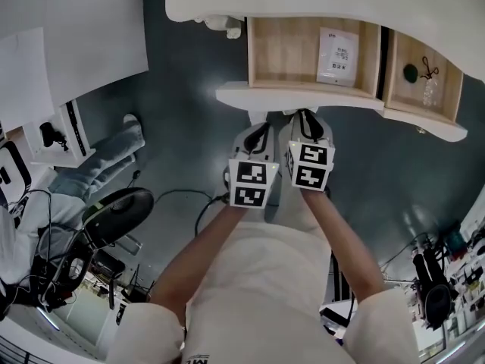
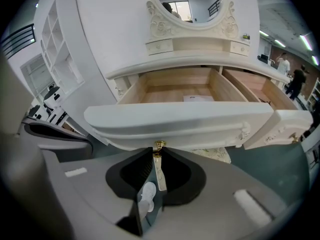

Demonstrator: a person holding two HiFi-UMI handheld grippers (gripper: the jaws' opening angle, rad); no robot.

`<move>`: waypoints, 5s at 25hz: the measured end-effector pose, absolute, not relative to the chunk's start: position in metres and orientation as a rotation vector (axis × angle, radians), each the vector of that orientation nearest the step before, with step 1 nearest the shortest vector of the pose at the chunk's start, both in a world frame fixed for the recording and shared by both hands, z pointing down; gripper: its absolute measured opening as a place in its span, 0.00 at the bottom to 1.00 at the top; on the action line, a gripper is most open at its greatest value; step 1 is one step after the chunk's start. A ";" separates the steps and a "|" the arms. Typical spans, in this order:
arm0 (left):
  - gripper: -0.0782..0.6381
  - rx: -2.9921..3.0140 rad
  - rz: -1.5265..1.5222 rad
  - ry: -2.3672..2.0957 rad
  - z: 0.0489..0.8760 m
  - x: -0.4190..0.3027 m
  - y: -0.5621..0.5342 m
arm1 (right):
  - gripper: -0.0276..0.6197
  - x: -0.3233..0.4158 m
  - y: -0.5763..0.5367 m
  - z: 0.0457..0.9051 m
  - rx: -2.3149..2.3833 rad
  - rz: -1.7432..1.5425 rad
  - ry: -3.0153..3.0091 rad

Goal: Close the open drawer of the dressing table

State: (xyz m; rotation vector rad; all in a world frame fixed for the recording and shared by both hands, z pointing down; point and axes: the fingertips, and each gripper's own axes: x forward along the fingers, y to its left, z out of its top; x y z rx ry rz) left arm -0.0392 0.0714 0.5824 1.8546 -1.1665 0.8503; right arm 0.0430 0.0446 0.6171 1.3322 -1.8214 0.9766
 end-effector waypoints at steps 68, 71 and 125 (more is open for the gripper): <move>0.12 1.830 0.746 -1.312 0.580 -0.045 -0.056 | 0.08 0.040 -0.086 0.617 1.288 0.946 -1.878; 0.12 1.831 0.745 -1.315 0.580 -0.047 -0.059 | 0.08 0.040 -0.091 0.616 1.296 0.947 -1.877; 0.12 1.833 0.721 -1.349 0.582 -0.058 -0.092 | 0.05 0.034 -0.168 0.613 1.396 0.889 -1.929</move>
